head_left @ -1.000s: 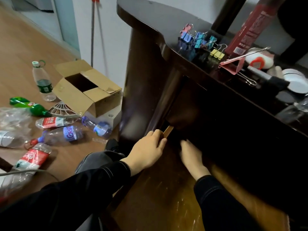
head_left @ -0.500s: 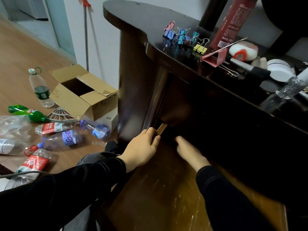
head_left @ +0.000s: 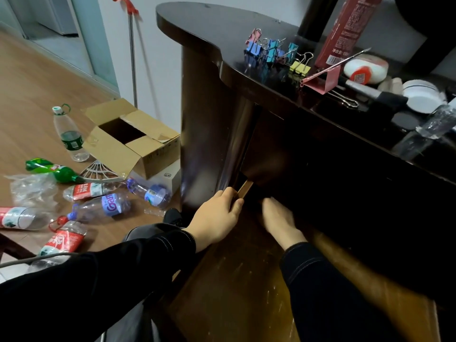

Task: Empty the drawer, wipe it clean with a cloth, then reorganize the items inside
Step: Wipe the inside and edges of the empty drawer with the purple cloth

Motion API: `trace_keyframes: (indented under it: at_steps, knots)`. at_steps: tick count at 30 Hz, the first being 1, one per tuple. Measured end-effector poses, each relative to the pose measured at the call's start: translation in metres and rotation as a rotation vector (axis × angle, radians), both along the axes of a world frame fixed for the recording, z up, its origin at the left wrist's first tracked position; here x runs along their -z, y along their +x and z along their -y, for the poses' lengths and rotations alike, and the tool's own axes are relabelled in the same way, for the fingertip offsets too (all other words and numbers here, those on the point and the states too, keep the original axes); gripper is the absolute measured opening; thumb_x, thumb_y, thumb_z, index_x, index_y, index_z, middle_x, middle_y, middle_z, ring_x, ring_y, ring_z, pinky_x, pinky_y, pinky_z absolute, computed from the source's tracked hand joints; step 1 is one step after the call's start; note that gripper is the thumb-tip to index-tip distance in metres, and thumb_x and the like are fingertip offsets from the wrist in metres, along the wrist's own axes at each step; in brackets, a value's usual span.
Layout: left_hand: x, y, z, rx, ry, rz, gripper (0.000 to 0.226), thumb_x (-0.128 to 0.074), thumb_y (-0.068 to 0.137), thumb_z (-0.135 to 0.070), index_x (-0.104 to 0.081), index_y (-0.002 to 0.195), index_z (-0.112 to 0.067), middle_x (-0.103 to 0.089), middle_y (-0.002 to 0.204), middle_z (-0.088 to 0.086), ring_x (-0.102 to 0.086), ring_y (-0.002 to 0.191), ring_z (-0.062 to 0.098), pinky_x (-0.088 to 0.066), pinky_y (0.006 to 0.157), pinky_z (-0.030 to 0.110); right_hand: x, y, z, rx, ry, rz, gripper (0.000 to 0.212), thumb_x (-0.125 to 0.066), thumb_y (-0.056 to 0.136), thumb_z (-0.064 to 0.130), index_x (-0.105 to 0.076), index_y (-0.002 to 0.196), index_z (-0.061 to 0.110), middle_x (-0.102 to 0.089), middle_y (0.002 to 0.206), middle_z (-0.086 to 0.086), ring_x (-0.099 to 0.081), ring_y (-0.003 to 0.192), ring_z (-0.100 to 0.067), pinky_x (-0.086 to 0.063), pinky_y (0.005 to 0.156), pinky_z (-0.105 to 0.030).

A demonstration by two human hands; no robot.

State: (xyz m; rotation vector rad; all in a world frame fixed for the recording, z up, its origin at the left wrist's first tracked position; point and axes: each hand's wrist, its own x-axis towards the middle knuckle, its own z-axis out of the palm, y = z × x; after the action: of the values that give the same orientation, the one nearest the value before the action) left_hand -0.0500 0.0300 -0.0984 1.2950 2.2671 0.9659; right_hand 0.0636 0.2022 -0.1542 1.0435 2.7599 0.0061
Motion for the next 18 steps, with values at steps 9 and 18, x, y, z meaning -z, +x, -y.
trace_keyframes:
  at_steps: [9, 18]
  knots:
    - [0.003, 0.0, 0.0, -0.001, 0.002, 0.003, 0.021, -0.039, 0.104, -0.045, -0.043, 0.102, -0.024, -0.05, 0.1, -0.005, -0.056, 0.099, 0.026, -0.032, 0.076, 0.032, -0.001, 0.001, 0.014, 0.102, 0.098, -0.086, 0.026, -0.051, 0.101, 0.008, -0.061, 0.125, 0.01, -0.061, 0.124, -0.012, -0.063, 0.109, -0.025, -0.051, 0.085, -0.032]
    - [0.003, -0.001, 0.0, 0.001, -0.003, -0.001, 0.02, -0.038, 0.103, -0.047, -0.04, 0.1, -0.027, -0.051, 0.1, -0.004, -0.057, 0.096, 0.026, -0.034, 0.076, 0.033, -0.012, 0.006, 0.032, -0.002, 0.114, -0.034, 0.028, -0.058, 0.1, 0.019, -0.06, 0.128, 0.02, -0.066, 0.123, -0.005, -0.065, 0.11, -0.023, -0.051, 0.089, -0.033]
